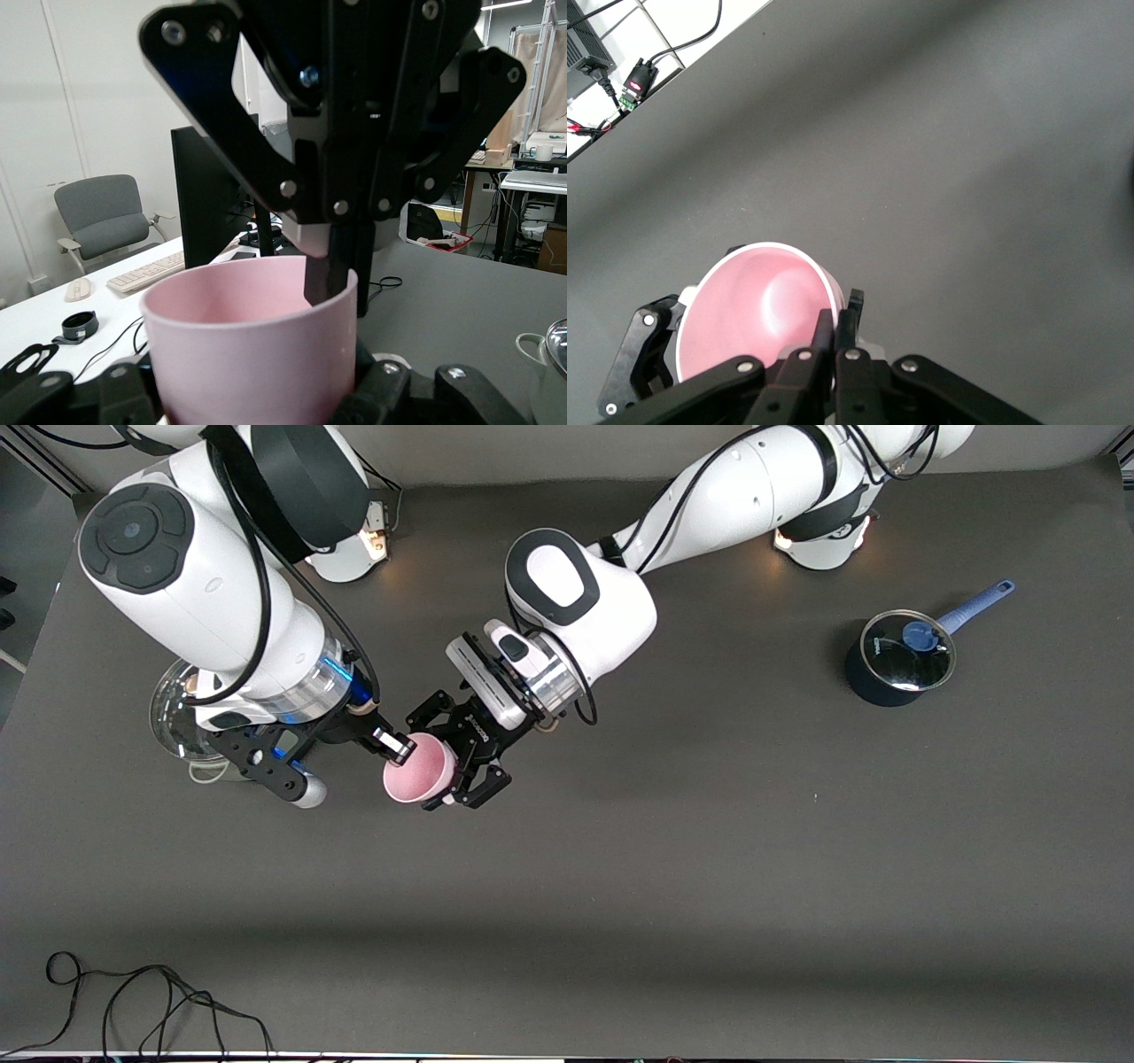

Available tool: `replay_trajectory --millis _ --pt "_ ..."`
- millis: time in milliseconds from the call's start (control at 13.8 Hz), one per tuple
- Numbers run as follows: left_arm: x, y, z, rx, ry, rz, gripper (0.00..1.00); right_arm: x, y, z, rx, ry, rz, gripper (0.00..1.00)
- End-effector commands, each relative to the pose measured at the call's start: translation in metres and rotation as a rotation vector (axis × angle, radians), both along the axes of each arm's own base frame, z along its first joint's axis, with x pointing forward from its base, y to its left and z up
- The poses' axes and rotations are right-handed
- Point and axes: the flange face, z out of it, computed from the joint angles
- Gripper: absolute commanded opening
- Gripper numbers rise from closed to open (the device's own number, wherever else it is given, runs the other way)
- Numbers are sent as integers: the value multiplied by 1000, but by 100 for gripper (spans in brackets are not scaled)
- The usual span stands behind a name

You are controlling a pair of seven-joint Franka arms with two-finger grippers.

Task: Transfer pink cup from left to right arm
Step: 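Close the right gripper on the cup rim and open the left gripper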

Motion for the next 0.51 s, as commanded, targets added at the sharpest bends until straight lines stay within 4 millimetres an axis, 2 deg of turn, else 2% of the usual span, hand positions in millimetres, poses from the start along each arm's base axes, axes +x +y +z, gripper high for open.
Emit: replay_trajectory --millis 0,73,145,218,435 --pt "15 17 4 23 -25 61 12 0 -4 6 -4 5 -5 0" --pt "13 13 3 12 -15 46 86 0 -4 6 -5 4 -6 0" --pt "12 13 3 -4 5 52 100 0 -5 6 -6 6 -7 0" --pt "16 17 2 -12 18 63 100 1 -6 5 -8 5 -7 0" --pt "20 21 14 -5 -23 50 100 5 -12 6 -12 -6 -13 0"
